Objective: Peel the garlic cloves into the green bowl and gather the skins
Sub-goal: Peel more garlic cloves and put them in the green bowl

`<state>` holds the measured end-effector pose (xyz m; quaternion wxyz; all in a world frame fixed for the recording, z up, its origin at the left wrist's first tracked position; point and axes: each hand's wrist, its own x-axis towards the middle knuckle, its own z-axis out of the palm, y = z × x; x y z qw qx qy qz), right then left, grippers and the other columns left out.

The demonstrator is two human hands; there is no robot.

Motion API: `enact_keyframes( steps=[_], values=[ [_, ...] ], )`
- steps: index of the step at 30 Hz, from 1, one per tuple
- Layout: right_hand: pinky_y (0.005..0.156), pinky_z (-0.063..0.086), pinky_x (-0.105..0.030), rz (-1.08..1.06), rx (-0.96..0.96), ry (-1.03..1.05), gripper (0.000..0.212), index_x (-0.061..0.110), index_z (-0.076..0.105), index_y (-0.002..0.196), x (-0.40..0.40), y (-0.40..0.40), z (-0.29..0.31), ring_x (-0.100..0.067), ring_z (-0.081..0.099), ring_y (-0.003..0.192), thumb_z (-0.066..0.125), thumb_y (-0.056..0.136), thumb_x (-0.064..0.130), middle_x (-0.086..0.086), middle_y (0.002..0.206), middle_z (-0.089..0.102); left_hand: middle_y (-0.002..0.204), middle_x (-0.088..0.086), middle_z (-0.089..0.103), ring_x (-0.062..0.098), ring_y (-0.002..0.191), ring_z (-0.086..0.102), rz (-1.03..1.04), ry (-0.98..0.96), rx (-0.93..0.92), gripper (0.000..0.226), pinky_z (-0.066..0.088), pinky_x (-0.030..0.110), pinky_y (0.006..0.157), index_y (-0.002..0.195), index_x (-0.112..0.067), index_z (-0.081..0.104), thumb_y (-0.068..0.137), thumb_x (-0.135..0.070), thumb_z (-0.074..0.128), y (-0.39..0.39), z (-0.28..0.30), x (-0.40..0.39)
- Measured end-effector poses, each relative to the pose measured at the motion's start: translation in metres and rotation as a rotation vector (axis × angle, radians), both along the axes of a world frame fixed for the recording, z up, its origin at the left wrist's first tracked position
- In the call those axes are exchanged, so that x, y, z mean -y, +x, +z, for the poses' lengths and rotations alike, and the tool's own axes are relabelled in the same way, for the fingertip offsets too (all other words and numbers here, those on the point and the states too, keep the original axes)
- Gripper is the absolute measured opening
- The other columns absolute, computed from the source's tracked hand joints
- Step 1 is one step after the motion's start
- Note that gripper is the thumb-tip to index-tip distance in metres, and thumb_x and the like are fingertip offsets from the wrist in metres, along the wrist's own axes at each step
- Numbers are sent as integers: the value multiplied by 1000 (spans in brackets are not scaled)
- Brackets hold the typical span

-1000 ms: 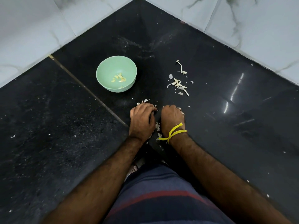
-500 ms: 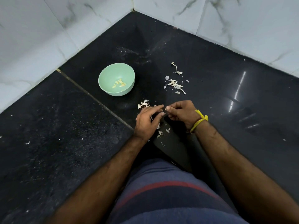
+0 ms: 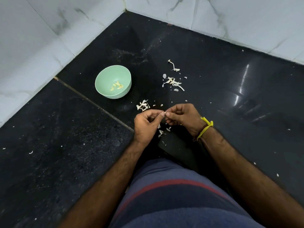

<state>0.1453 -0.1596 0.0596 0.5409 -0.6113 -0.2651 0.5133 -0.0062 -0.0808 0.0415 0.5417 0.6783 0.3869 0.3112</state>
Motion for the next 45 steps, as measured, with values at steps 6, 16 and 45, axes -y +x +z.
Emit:
enact_keyframes(
  steps=[6,16,45],
  values=[
    [63,58,-32,26,201,-11,7,2,69,85,0,-6,0,-19,69,62,71,89,8,-8,68,72,85,0,78,9,79,74,-36,90,-32,9,57,22,76,98,-4,78,92,-7,72,-7,3,5],
    [57,54,-29,-2,295,-35,14,1,69,81,-1,-15,2,-18,68,58,70,91,12,-10,67,72,82,1,75,18,76,67,-43,542,-260,19,52,31,74,93,-11,78,88,-21,63,-12,8,9],
    [61,57,-26,-144,-283,59,15,0,71,88,3,-24,-5,-19,68,63,76,76,8,-16,76,73,78,7,74,30,73,70,38,-61,-87,20,61,47,73,89,-16,76,88,-34,66,-13,9,9]
  ],
)
